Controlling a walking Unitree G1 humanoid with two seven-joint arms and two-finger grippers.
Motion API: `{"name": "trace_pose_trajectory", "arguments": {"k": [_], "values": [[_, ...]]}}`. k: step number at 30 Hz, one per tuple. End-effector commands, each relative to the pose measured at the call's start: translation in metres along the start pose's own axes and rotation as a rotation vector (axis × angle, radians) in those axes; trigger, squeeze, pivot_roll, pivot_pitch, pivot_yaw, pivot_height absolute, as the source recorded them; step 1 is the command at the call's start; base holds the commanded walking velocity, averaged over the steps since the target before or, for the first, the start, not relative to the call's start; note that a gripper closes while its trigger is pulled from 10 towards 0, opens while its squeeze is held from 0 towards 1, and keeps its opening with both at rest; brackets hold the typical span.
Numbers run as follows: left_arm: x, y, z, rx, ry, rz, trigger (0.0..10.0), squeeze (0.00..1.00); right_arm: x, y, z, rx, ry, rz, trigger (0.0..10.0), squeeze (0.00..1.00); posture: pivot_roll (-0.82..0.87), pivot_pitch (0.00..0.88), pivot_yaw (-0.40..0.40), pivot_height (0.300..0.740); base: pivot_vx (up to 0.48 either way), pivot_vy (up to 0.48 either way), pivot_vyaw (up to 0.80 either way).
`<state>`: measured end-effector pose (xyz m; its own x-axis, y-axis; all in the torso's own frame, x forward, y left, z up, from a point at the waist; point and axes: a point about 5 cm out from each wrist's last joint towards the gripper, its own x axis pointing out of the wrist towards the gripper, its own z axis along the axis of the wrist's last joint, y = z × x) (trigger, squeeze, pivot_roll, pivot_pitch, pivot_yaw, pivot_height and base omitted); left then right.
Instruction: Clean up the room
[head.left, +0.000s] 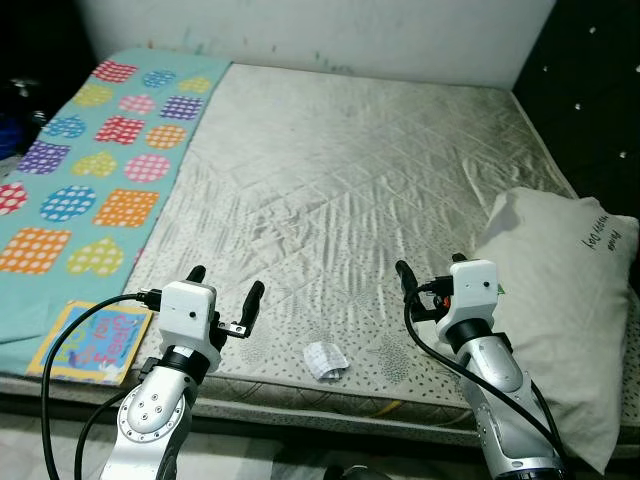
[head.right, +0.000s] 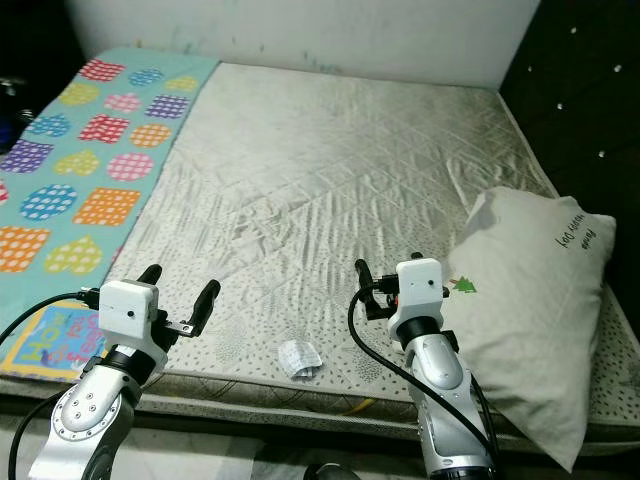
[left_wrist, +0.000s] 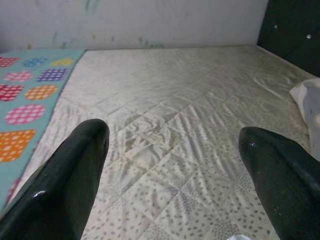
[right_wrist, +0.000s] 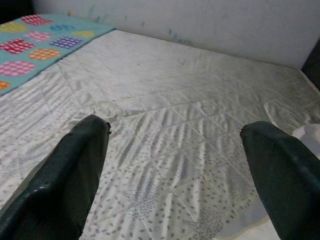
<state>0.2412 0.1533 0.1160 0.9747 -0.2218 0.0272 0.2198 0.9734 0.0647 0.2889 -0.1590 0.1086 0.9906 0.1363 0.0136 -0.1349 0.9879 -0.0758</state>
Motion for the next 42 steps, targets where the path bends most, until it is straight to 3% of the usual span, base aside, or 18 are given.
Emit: {"name": "trace_pose_trajectory", "arguments": {"k": [1, 9, 21, 42], "values": [[0.000, -0.001, 0.001, 0.012, -0.001, -0.001, 10.0, 0.00, 0.000, -0.006, 0.000, -0.001, 0.003, -0.022, 10.0, 0.00, 0.03, 0.147, -0.075, 0.740, 0.000, 0.000, -0.80], [0.003, -0.006, 0.006, 0.034, -0.013, 0.005, 10.0, 0.00, 0.004, -0.006, 0.001, -0.011, -0.003, -0.012, 10.0, 0.00, 0.04, 0.152, -0.075, 0.740, 0.000, 0.000, -0.75], [0.000, -0.013, 0.002, -0.006, 0.005, -0.033, 10.0, 0.00, 0.004, -0.007, -0.001, -0.012, 0.006, -0.001, 10.0, 0.00, 0.03, 0.153, -0.082, 0.740, 0.000, 0.000, -0.28], [-0.007, -0.014, 0.000, -0.033, 0.036, -0.049, 10.0, 0.00, 0.000, -0.007, -0.006, -0.014, 0.027, 0.016, 10.0, 0.00, 0.04, 0.182, -0.072, 0.740, 0.000, 0.000, 0.00]]}}
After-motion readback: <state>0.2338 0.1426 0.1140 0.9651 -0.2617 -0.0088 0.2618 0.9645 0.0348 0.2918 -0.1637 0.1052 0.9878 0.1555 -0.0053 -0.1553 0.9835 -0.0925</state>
